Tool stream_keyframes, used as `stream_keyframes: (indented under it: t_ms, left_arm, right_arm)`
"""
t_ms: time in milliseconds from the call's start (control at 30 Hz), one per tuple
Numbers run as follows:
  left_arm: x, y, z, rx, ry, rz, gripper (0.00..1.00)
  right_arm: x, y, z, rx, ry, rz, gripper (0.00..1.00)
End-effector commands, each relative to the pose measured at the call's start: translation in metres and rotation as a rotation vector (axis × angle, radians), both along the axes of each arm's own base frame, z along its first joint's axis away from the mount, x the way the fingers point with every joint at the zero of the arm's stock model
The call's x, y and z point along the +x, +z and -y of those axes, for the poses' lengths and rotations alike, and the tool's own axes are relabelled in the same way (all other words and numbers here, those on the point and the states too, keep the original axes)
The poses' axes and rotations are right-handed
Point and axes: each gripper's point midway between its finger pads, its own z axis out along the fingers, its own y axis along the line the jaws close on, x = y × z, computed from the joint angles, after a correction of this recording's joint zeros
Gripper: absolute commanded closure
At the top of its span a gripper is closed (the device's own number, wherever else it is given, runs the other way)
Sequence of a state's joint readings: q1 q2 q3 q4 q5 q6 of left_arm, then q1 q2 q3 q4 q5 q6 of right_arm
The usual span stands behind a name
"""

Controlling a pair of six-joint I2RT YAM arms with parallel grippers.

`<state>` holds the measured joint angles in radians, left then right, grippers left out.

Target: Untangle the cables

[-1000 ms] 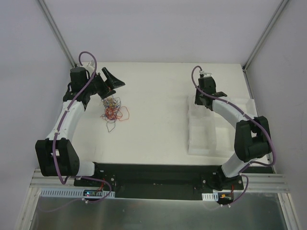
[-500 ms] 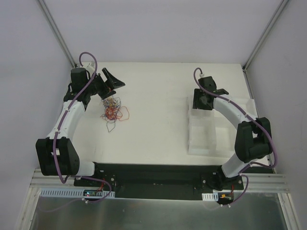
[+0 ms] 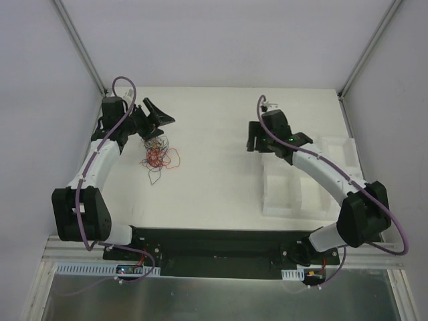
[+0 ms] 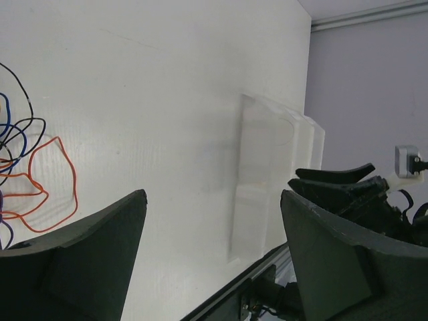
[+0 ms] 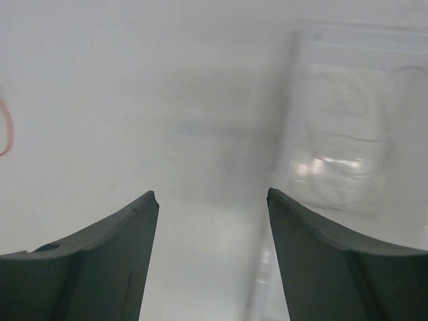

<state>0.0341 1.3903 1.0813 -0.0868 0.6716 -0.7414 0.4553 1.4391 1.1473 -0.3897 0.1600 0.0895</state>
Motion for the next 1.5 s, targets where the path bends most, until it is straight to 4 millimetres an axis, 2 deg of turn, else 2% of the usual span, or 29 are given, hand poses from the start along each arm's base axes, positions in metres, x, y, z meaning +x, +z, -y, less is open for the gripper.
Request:
stream_keyframes:
  t_ms: [0, 67, 133, 200, 300, 400, 533, 633, 833, 1033, 1200, 1300, 1367, 1467]
  left_arm:
    - [0.007, -0.006, -0.007, -0.039, 0.043, -0.038, 0.2]
    - [0.009, -0.007, -0.017, -0.049, 0.069, -0.048, 0.2]
    - [0.011, -0.008, -0.031, -0.053, 0.115, -0.055, 0.2]
    - [0.013, -0.01, -0.048, -0.057, 0.18, -0.066, 0.2]
    - [0.014, -0.011, -0.064, -0.07, 0.24, -0.078, 0.21]
    - [0.014, -0.011, -0.066, -0.098, 0.239, -0.095, 0.21]
    - [0.014, -0.012, -0.065, -0.113, 0.234, -0.107, 0.23]
    - [0.014, -0.01, -0.065, -0.116, 0.234, -0.104, 0.23]
    - [0.014, -0.009, -0.064, -0.124, 0.232, -0.1, 0.23]
    - [0.014, -0.01, -0.064, -0.123, 0.233, -0.103, 0.23]
    - [0.014, -0.012, -0.065, -0.121, 0.243, -0.11, 0.23]
    - [0.014, -0.017, -0.067, -0.119, 0.259, -0.122, 0.25]
    - [0.014, -0.022, -0.068, -0.124, 0.274, -0.142, 0.25]
    - [0.013, -0.035, -0.069, -0.137, 0.303, -0.189, 0.26]
  right_arm:
    - [0.005, 0.014, -0.116, 0.253, 0.174, 0.094, 0.3]
    - [-0.002, 0.009, -0.172, 0.384, 0.246, 0.05, 0.3]
    - [-0.002, 0.014, -0.226, 0.496, 0.316, 0.064, 0.3]
    - [-0.005, 0.011, -0.269, 0.551, 0.372, 0.057, 0.3]
    - [-0.005, -0.007, -0.311, 0.597, 0.362, 0.012, 0.3]
    - [-0.005, -0.023, -0.335, 0.718, 0.262, -0.05, 0.32]
    - [-0.006, -0.051, -0.341, 0.794, 0.125, -0.12, 0.37]
    - [-0.006, -0.067, -0.339, 0.871, 0.013, -0.16, 0.45]
    - [-0.016, -0.101, -0.345, 0.919, -0.115, -0.259, 0.47]
    - [-0.017, -0.117, -0.355, 0.943, -0.16, -0.302, 0.48]
    - [-0.014, -0.134, -0.354, 0.956, -0.234, -0.334, 0.62]
    - [-0.011, -0.137, -0.355, 0.95, -0.239, -0.327, 0.64]
    - [-0.008, -0.139, -0.355, 0.95, -0.243, -0.335, 0.71]
    - [0.001, -0.132, -0.358, 0.963, -0.209, -0.331, 0.86]
